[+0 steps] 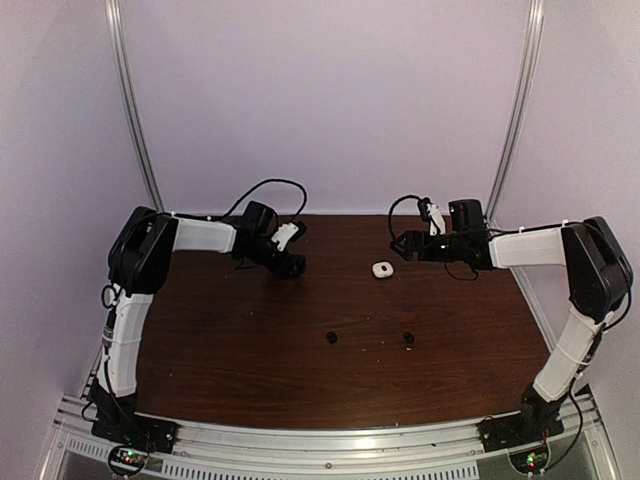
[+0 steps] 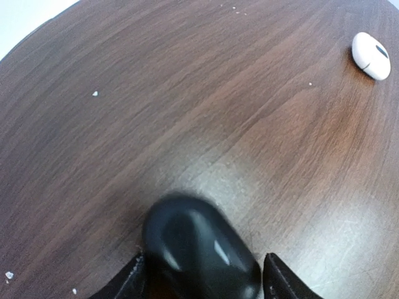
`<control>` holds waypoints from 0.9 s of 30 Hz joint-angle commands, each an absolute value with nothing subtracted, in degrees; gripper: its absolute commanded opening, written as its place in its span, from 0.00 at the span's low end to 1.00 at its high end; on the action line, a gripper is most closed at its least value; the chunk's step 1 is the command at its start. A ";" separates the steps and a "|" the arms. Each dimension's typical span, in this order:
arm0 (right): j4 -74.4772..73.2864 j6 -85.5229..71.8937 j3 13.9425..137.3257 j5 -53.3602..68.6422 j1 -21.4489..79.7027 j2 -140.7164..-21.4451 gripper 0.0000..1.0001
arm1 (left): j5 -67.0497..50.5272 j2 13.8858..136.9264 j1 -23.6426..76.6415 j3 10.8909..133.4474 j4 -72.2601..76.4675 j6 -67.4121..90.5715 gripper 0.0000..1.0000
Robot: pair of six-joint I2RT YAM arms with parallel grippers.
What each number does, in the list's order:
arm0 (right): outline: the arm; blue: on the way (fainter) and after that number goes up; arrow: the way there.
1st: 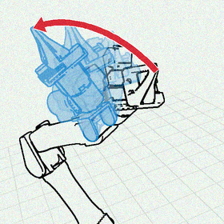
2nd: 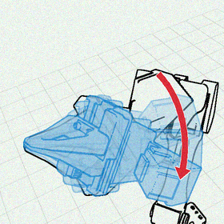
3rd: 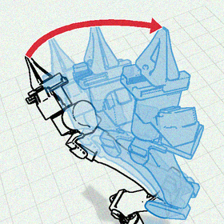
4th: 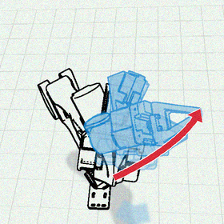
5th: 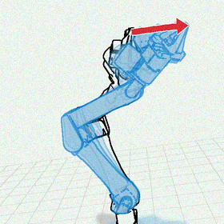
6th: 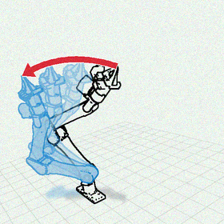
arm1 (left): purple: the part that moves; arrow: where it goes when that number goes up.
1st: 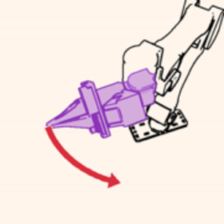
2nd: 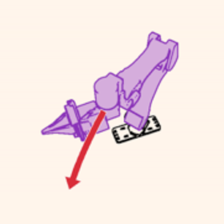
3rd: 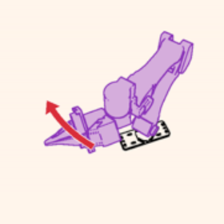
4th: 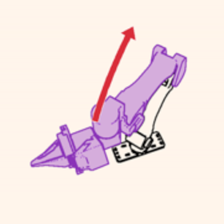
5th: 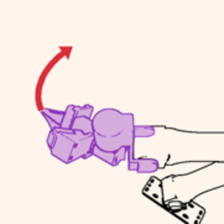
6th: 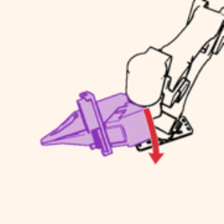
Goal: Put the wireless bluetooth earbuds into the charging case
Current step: Pick up the charging case from the center of the board.
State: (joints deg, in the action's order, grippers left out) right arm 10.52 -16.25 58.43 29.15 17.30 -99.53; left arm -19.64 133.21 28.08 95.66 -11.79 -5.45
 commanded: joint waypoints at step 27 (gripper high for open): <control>12.58 -15.89 56.69 29.59 16.88 -96.34 0.94 | -14.47 139.44 31.73 98.39 -9.25 -3.68 0.65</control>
State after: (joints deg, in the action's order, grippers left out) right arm 11.40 -16.23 57.04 29.82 17.30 -97.62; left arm -14.70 135.81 31.62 97.41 -6.98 -6.61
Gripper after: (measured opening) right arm 0.932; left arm 0.661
